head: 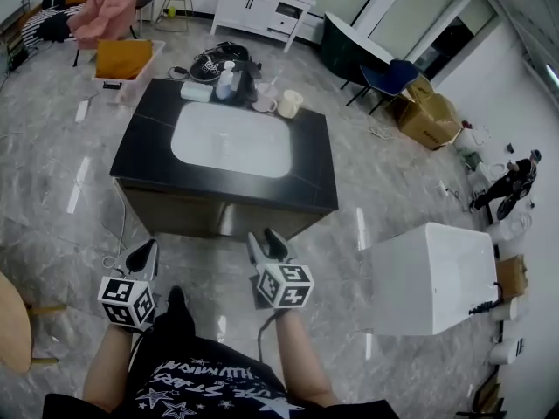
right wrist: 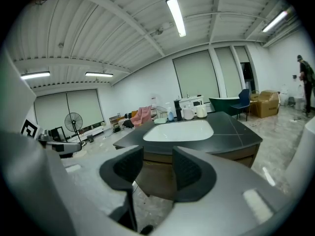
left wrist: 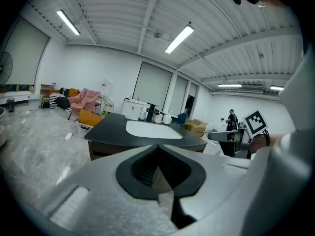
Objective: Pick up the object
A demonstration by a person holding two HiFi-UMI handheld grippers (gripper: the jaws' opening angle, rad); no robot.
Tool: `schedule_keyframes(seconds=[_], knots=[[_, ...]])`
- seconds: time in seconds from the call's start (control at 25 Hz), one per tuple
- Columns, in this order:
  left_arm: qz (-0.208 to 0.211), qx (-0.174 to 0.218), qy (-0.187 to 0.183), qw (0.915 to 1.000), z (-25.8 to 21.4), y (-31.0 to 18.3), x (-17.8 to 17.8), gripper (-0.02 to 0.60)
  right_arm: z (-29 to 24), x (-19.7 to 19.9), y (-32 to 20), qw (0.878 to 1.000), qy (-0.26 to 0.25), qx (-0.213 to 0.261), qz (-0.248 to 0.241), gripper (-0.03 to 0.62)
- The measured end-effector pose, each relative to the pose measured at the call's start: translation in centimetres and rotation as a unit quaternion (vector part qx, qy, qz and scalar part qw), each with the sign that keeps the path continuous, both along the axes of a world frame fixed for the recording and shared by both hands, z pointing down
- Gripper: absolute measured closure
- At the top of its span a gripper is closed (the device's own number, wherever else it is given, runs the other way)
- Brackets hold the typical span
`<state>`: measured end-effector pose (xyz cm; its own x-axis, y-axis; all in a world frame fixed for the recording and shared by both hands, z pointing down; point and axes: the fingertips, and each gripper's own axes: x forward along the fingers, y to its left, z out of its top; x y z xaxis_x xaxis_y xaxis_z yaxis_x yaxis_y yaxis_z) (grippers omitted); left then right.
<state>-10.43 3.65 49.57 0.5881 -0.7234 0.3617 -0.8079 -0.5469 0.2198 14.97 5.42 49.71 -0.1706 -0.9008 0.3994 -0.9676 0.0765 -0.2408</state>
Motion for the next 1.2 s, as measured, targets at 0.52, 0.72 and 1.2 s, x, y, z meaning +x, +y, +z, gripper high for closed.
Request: schedule_keyframes(seconds=[0.52, 0.72, 1.2], knots=[[0.009, -0.004, -0.003, 0.9999, -0.4, -15.9, -6.0, 0.572, -0.4, -5.1, -16.4, 1.000, 0.012, -0.012, 0.011, 0.406], [0.005, -0.013, -0.007, 0.9999, 0.4, -19.1, -7.1, 0.572, 0.4, -6.0, -19.9, 1.000, 0.011, -0.022, 0.011, 0.405], [-0.031, -0.031, -0.013, 0.9989, 1.7, -27.2, -6.9, 0.572, 0.9, -6.5, -33.4, 1.000, 0.001, -0.015, -0.007, 0.407]])
